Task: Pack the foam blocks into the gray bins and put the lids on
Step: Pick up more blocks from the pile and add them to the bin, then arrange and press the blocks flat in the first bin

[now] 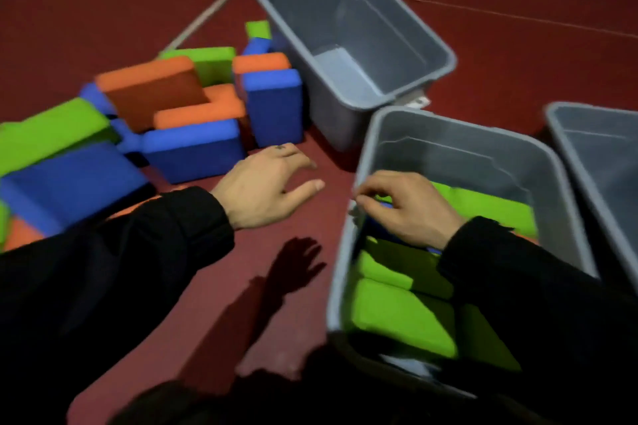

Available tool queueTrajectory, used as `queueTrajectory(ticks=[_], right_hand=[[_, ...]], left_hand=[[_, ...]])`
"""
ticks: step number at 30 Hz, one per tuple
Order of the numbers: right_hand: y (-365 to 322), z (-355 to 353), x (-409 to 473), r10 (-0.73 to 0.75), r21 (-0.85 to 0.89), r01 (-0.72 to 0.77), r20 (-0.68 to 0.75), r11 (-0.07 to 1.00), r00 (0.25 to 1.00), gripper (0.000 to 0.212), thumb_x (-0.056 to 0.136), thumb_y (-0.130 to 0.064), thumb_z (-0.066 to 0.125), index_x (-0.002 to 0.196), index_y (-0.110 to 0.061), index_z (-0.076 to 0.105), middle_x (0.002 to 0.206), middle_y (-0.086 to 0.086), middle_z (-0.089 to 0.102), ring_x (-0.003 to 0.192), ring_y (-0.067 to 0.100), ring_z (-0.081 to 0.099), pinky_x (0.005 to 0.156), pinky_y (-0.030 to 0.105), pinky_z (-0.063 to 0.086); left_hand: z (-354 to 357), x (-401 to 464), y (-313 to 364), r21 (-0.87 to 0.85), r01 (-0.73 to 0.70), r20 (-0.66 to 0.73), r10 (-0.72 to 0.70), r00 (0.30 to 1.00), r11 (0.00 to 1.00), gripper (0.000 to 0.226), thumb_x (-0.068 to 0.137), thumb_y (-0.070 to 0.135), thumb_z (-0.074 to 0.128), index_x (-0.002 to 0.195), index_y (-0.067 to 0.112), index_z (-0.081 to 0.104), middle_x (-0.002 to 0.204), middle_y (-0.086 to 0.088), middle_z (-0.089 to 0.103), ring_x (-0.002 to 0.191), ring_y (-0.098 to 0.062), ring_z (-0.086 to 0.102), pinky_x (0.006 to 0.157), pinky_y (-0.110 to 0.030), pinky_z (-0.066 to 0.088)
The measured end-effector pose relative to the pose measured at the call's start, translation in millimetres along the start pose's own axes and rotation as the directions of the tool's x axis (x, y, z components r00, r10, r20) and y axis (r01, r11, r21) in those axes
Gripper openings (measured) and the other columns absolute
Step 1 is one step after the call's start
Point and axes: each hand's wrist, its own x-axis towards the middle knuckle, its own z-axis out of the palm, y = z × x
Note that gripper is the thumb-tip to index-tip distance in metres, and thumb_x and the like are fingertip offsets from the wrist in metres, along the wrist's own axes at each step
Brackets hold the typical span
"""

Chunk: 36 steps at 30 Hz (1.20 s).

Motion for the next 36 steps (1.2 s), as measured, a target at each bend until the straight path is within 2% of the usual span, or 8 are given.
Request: queueTrajectory(ticks=[4, 13, 16, 20, 24, 28, 31, 36], right_hand=[[-54, 21, 58, -0.145, -0.085, 0.169, 0.235, 0.982, 0.961, 0.04, 0.089, -0.051, 0.043, 0.102, -0.028, 0.072, 0.099, -0.012, 0.069, 0.095, 0.015, 0.066, 0.082, 0.037, 0.053], [-137, 174, 169, 0.011, -0.106, 0.069, 0.617, 0.992, 0.787, 0.049, 0.094, -0.043, 0.06, 0.14, -0.026, 0.053, 0.136, 0.004, 0.064, 0.121, 0.027, 0.061, 0.099, 0.04, 0.051], [-149, 227, 186, 0.123, -0.113, -0.068, 0.612, 0.991, 0.781, 0.051, 0.094, -0.041, 0.06, 0.14, -0.02, 0.053, 0.135, 0.008, 0.062, 0.121, 0.031, 0.06, 0.098, 0.04, 0.051], [-153, 284, 208, 0.288, 0.043, -0.369, 0.543, 0.929, 0.789, 0.062, 0.094, -0.044, 0.061, 0.145, -0.013, 0.045, 0.138, 0.013, 0.058, 0.122, 0.036, 0.06, 0.099, 0.039, 0.051], [-142, 327, 220, 0.42, 0.2, -0.621, 0.578, 0.758, 0.699, 0.087, 0.096, -0.052, 0.061, 0.16, -0.005, 0.025, 0.159, 0.017, 0.04, 0.144, 0.034, 0.042, 0.116, 0.037, 0.036], [-136, 366, 216, 0.496, 0.298, -0.703, 0.536, 0.646, 0.683, 0.096, 0.073, -0.079, 0.056, 0.141, -0.011, 0.052, 0.141, 0.017, 0.058, 0.128, 0.034, 0.057, 0.109, 0.044, 0.045], [-141, 362, 208, 0.525, 0.445, -0.694, 0.455, 0.566, 0.719, 0.06, 0.08, -0.055, 0.078, 0.124, -0.023, 0.052, 0.126, 0.006, 0.06, 0.118, 0.029, 0.059, 0.105, 0.045, 0.047], [-145, 347, 202, 0.478, 0.554, -0.658, 0.454, 0.51, 0.752, 0.079, 0.061, -0.062, 0.085, 0.117, -0.032, 0.037, 0.125, 0.004, 0.059, 0.113, 0.025, 0.062, 0.103, 0.048, 0.05]], left_hand=[[-22, -66, -92, -0.02, 0.327, -0.126, -0.327, 0.937, 0.945, 0.056, 0.095, 0.063, 0.041, 0.122, 0.02, 0.065, 0.12, -0.003, 0.064, 0.111, -0.025, 0.062, 0.092, -0.043, 0.051], [51, -226, -245, -0.112, 0.886, -0.008, -0.892, 0.452, 0.45, 0.043, 0.093, 0.029, 0.067, 0.124, -0.001, 0.065, 0.123, -0.029, 0.062, 0.121, -0.041, 0.055, 0.101, -0.04, 0.042], [65, -243, -259, -0.14, 0.92, -0.004, -0.93, 0.368, 0.365, 0.044, 0.093, 0.026, 0.066, 0.127, -0.003, 0.06, 0.123, -0.033, 0.058, 0.123, -0.044, 0.051, 0.104, -0.043, 0.041], [69, -256, -276, -0.131, 0.87, -0.333, -0.848, 0.412, 0.475, 0.071, 0.088, 0.037, 0.063, 0.143, 0.0, 0.041, 0.141, -0.037, 0.039, 0.129, -0.051, 0.042, 0.109, -0.051, 0.035], [57, -251, -307, -0.4, 0.832, -0.218, -0.922, 0.321, 0.384, 0.091, 0.091, 0.042, 0.067, 0.156, -0.001, 0.02, 0.157, -0.033, 0.026, 0.148, -0.043, 0.024, 0.12, -0.048, 0.021], [56, -247, -351, -0.698, 0.644, -0.141, -0.942, 0.304, 0.312, 0.086, 0.087, 0.044, 0.07, 0.152, 0.009, 0.026, 0.152, -0.01, 0.047, 0.139, -0.023, 0.049, 0.117, -0.045, 0.039], [57, -239, -358, -0.759, 0.626, -0.084, -0.981, 0.173, 0.176, 0.079, 0.091, 0.029, 0.072, 0.143, -0.002, 0.021, 0.142, -0.024, 0.05, 0.128, -0.034, 0.057, 0.109, -0.045, 0.045], [66, -240, -358, -0.697, 0.677, -0.136, -0.97, 0.2, 0.237, 0.088, 0.066, 0.056, 0.078, 0.125, 0.016, 0.024, 0.129, -0.023, 0.057, 0.113, -0.033, 0.064, 0.1, -0.053, 0.05]])
